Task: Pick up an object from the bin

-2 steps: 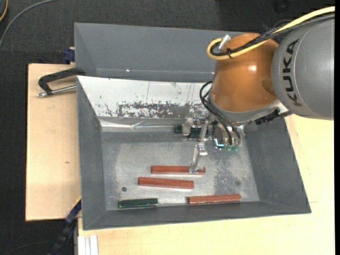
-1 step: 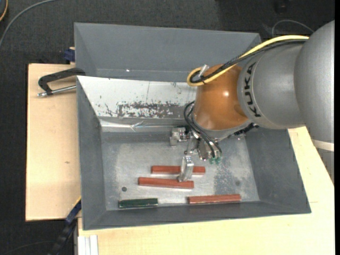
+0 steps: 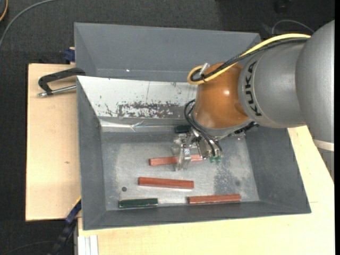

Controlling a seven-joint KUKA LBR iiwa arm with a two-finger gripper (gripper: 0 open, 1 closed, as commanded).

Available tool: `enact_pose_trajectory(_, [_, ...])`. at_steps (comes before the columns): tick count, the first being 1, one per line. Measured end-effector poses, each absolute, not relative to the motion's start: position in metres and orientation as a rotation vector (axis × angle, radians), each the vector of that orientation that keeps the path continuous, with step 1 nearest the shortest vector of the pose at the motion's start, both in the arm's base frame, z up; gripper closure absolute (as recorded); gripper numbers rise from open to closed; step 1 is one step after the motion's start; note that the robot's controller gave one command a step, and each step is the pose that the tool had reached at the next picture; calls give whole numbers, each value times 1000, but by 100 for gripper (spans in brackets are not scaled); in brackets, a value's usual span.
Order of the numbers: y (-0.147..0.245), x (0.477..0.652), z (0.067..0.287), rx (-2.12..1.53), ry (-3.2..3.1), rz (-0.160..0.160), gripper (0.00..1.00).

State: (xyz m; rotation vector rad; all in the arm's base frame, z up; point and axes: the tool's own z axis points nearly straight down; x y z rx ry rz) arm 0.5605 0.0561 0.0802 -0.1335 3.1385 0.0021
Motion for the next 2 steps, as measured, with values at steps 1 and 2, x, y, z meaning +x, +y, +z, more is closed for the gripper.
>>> enact_pose_trajectory(1, [34, 535, 71, -378, 3117, 2, 100])
enact_pose_trajectory(2, [27, 535, 258, -398, 3100, -1, 100])
